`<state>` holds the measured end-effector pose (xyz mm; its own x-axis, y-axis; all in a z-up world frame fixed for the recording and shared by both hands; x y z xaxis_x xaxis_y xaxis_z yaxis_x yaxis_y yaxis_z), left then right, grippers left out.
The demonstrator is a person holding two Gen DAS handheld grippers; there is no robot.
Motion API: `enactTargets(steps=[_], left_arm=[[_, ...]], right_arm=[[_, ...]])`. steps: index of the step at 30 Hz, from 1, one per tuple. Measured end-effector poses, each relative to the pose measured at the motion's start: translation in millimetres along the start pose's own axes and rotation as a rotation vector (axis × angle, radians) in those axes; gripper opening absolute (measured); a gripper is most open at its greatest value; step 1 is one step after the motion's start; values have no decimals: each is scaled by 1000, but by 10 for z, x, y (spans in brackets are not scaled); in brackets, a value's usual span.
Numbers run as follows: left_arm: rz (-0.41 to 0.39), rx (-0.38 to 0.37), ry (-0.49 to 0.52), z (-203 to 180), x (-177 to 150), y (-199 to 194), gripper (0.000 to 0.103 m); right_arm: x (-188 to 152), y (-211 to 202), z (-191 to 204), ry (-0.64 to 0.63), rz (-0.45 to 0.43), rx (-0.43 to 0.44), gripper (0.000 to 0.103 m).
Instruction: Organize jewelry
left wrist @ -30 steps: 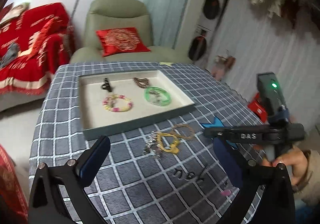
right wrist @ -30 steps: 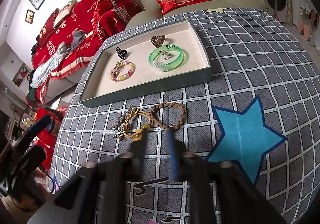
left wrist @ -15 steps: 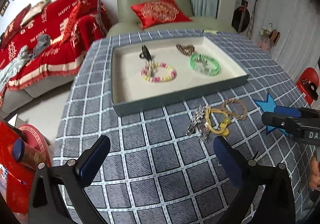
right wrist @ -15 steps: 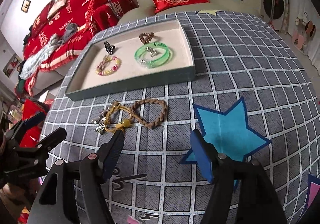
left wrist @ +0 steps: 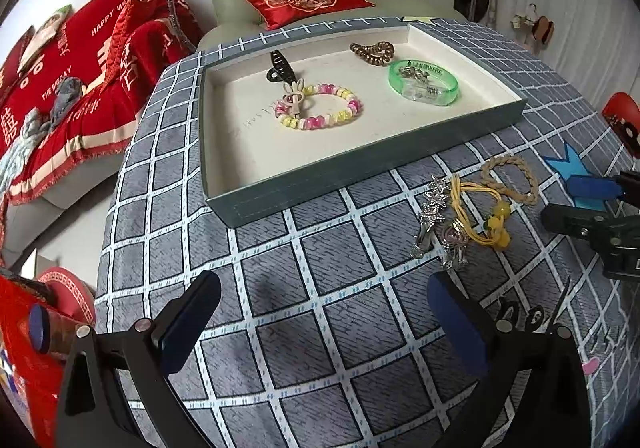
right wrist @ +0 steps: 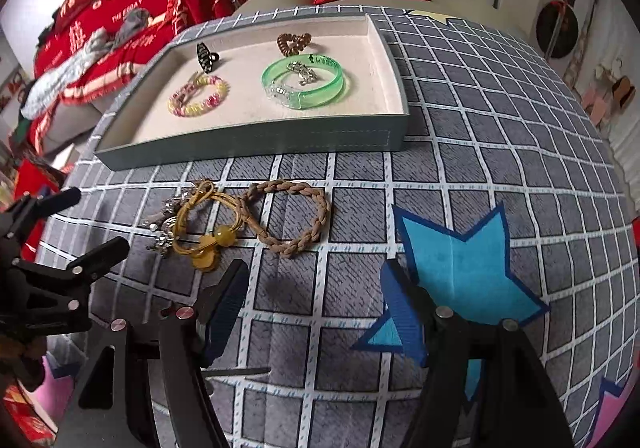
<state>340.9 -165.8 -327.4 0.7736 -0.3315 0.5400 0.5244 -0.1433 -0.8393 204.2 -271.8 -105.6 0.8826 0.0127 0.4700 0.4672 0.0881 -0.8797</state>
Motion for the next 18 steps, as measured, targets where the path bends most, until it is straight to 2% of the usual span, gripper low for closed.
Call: enactTargets(steps=[6,9,14,17,18], left_arm=[[17,-24,50,-274,89,419,103],[21,-61,58,-440,137,697,103],[16,-105,73,-758,302,937,103],[16,-143,67,-815,382,1037,93],[18,-152,64,-835,407,1094,93]], right_arm=[[92,132,65,-49,7,-39,72],[154,183,97,-73,6,-55,72],[210,216,152,-108,-4,-57,69],[230,215,171,-112,-5,-52,66],[240,218,172,-114,-6,-50,65]])
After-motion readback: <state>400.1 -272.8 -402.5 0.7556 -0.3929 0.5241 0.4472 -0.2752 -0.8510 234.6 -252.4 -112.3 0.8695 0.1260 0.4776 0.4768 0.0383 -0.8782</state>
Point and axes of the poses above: each gripper's, at about its wrist camera, not at the fingertips, and y roughly the way its jaws point, z to its left, x to its top, the point moved 1 cm from there along y, roughly the way its jaws point, and after that the axes turned 2 degrees about -y, right-handed, at the moved point
